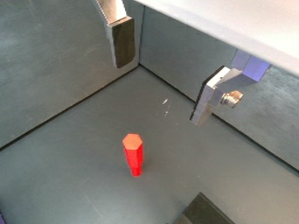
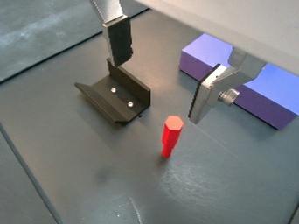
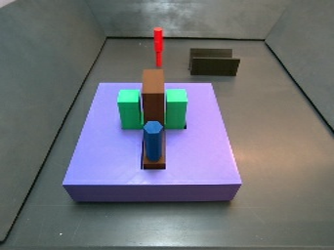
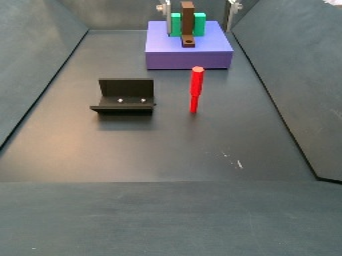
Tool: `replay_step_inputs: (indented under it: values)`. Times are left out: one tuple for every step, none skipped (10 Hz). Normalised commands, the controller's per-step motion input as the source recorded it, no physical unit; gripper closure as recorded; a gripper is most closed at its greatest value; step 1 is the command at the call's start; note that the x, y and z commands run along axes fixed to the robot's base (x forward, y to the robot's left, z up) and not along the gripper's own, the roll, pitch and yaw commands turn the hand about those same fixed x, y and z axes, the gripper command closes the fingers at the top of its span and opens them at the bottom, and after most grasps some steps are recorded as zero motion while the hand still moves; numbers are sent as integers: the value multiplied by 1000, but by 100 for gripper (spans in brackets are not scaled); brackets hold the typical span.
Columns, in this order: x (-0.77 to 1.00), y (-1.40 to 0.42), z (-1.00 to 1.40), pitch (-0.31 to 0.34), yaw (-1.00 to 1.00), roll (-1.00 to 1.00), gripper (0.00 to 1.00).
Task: Pick up the red object. Move up. Move to above the board. Insert the red object.
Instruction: Pick up the red object.
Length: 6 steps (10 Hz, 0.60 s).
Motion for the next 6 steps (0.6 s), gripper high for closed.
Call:
replay_step_inputs:
  values:
    - [0, -520, -454, -49, 66, 89, 0]
    - [0, -446, -534, -101, 14, 71, 0]
    - [0, -434, -560, -123, 23, 56, 0]
    - [0, -297, -557, -130, 37, 34, 0]
    - [0, -40, -526, -144, 54, 0, 0]
    - [0, 0, -466, -110, 40, 0, 0]
